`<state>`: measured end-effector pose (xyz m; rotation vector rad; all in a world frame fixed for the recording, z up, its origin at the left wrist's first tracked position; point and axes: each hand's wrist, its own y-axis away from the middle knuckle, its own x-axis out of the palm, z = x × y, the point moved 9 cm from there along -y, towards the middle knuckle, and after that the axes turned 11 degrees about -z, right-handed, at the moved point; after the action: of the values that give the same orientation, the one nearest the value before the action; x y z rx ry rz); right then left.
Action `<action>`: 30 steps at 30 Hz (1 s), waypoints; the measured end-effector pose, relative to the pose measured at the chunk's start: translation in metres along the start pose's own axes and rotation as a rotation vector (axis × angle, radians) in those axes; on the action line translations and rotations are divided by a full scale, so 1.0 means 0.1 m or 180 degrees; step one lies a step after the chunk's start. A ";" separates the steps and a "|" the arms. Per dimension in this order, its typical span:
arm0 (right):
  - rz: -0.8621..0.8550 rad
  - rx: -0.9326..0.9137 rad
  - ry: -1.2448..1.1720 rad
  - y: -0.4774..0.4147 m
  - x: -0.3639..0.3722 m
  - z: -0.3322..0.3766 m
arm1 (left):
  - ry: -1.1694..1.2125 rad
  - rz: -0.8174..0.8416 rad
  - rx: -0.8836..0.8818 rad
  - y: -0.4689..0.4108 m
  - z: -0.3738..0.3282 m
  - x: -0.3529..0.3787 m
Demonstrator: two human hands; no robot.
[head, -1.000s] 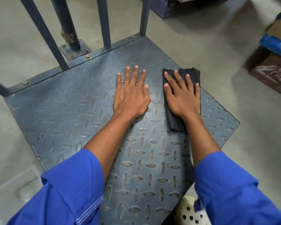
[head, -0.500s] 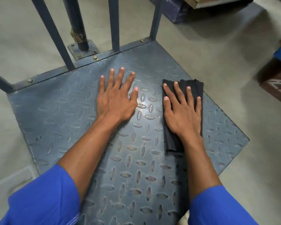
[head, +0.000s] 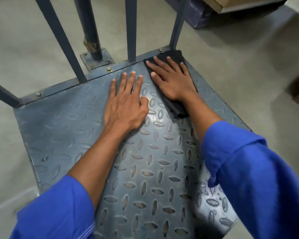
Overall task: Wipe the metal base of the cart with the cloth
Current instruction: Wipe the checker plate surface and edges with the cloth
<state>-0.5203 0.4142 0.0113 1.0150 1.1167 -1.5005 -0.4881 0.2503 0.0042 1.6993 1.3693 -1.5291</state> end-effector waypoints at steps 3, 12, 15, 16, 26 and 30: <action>-0.0087 0.0609 0.0074 -0.08 -0.05 -0.23 | -0.0040 0.0045 0.0030 0.01 -0.01 0.01; -0.0401 0.1326 0.0132 1.12 -0.30 -0.64 | -0.0042 0.0271 0.0403 0.36 -0.24 -0.01; -0.0311 0.1246 0.0213 1.39 -0.27 -0.49 | -0.0009 0.0248 0.0476 0.51 -0.34 -0.01; -0.0286 0.1089 0.0189 1.44 -0.24 -0.32 | 0.0001 0.0245 0.0477 0.52 -0.35 -0.01; -0.0421 0.1721 0.0241 2.10 -0.52 -0.90 | 0.0004 0.0331 0.0575 0.75 -0.43 0.00; -0.0384 0.1150 0.0212 2.34 -0.36 -0.18 | 0.0024 0.0350 0.0548 0.76 -0.47 -0.01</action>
<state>-0.2828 0.4145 0.0044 1.2679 0.9864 -1.8205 -0.3997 0.2600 -0.0028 1.8519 1.1554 -1.6189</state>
